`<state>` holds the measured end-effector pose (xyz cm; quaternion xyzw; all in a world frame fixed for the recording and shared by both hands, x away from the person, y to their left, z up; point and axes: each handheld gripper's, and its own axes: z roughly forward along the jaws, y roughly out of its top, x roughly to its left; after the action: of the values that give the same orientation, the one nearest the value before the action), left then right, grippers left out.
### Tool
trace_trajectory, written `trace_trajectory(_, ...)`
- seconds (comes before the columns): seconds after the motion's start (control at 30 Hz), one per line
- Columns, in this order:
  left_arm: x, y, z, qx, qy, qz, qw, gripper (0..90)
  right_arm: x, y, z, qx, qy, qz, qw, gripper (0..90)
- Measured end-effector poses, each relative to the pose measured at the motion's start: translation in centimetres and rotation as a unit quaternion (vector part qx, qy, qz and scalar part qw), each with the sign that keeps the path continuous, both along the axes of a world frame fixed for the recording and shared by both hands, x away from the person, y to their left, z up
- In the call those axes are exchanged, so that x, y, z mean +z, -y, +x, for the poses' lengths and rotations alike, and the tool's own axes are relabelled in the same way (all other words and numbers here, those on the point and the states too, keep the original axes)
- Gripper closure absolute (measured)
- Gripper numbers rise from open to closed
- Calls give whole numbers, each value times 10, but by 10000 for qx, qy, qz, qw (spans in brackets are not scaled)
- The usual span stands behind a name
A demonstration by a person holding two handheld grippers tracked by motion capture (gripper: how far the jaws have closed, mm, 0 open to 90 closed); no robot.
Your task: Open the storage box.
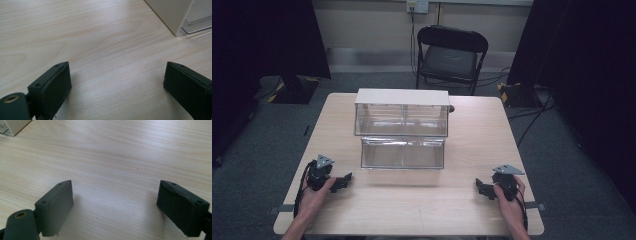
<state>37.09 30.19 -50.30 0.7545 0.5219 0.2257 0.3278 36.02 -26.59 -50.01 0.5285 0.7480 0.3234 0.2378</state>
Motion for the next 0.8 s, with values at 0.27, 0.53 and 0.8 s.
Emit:
trace_trajectory(0.27,1,1,-2,12,13,-12,10000,91,0,0,0,0,0,0,10000,130)
trace_trajectory(0.53,6,7,-4,-190,37,-37,9998,159,0,0,0,1,0,0,10000,130)
trace_trajectory(0.8,14,13,-8,-349,205,-261,9988,159,0,0,0,0,0,0,10000,130)
